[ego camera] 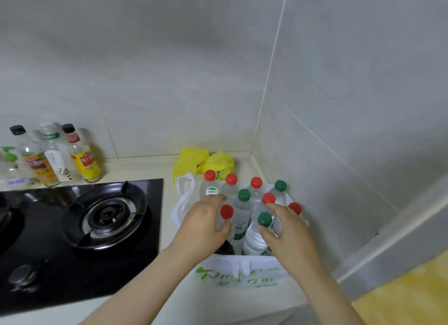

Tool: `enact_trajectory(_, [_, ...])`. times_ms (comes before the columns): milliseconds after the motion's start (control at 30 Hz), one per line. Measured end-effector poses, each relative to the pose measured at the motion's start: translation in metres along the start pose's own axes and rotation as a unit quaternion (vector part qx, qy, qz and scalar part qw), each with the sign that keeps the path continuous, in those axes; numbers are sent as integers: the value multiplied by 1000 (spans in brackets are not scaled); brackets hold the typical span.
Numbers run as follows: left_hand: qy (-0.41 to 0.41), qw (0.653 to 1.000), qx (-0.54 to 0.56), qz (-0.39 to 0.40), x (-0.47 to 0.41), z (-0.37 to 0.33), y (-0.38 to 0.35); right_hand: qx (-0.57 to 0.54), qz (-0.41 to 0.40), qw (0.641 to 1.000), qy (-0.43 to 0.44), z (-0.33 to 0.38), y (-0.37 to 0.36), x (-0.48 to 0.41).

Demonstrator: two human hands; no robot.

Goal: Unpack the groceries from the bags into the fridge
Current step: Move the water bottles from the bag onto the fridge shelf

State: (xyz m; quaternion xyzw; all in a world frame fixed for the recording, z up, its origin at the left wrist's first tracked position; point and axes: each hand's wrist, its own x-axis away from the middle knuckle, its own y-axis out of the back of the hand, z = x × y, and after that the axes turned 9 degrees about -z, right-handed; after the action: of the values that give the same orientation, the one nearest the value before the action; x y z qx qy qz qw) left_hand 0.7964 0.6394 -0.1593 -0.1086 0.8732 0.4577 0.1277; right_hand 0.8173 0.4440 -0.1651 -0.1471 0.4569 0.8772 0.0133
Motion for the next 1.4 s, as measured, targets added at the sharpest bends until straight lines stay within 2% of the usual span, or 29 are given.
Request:
enact_trajectory(367, [32,999,-8,28,-24,18,-42,-19,51,998,-39,-18,-27,-20])
enact_trajectory(667, [28,997,-65,12,-31,26,-64,-37,88,993,-65,-29,-42,-26])
enact_trajectory(867, [31,993,-116,9,-34,27,-69,-74,48,989,-122,-32,-53,-22])
enact_trajectory(1033, [37,984,-173,35,-40,25,-68,-129,8,981,-144,-37,-64,-18])
enact_trajectory(1233, [34,989,-143,30,-41,28,-65,-168,-32,974,-150,-39,-69,-16])
enact_trajectory(1400, [33,998,-47,-31,-39,23,-58,-199,-58,968,-139,-35,-62,-17])
